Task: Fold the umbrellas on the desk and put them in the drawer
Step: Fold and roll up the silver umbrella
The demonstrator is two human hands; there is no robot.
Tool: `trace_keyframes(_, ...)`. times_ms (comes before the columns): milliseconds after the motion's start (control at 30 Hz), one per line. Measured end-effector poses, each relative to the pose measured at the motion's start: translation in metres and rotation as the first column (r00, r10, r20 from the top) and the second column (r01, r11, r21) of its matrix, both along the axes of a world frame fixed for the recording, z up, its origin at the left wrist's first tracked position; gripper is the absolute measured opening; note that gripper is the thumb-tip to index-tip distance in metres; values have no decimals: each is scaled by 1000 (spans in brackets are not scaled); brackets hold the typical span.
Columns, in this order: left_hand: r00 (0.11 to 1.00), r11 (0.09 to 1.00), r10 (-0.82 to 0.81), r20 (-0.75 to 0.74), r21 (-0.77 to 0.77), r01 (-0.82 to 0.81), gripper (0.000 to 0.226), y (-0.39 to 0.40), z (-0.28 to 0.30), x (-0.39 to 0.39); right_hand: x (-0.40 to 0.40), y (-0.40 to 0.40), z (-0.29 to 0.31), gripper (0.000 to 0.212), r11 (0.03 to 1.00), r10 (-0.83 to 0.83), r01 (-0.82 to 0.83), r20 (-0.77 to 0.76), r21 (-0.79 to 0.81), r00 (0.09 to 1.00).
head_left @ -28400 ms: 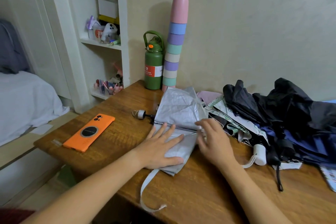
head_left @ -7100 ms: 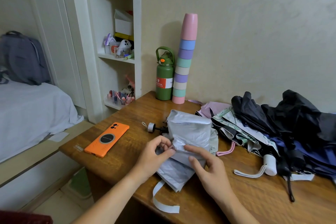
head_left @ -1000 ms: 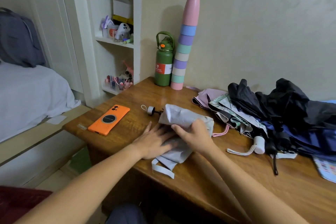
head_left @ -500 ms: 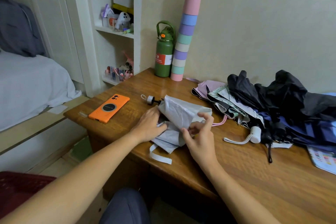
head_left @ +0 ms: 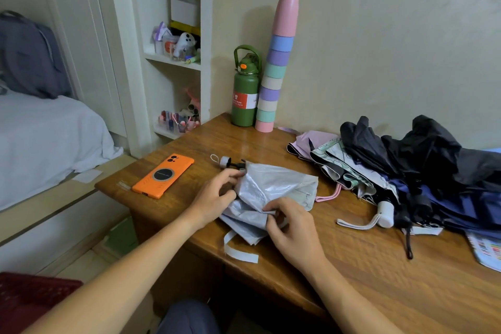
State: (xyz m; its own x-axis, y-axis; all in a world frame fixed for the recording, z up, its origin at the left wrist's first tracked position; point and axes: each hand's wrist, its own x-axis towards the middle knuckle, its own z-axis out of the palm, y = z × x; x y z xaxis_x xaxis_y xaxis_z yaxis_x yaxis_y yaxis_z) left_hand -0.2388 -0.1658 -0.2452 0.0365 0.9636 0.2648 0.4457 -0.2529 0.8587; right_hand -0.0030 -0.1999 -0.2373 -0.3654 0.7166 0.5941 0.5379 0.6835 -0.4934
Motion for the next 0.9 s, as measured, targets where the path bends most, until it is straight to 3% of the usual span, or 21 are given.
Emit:
trace_keyframes(133,999,999,-23,-49,-33,21,35,3,-1,-1,0,-1,2,9,1000,-17,18,-19,21,1000)
trace_keyframes(233,998,998,-61,32,-31,62,21,6,-3,-4,1,0,3,14,1000,-21,22,-48,19,999)
trace_keyframes(467,956,998,-40,292,-32,51,24,11,-10,-17,5,3,3,28,999,-15,17,-66,34,998)
trace_keyframes(600,946,995,-64,317,-56,86,38,10,-8,-17,10,8,4,30,994,-29,40,-101,105,994)
trace_keyframes(767,933,982,-55,355,-148,114,55,5,-2,-13,8,4,3,19,988,23,-20,-14,151,1000)
trace_keyframes(900,929,987,-75,363,-106,121,45,5,-2,-14,4,2,1,13,986,146,-152,89,65,985)
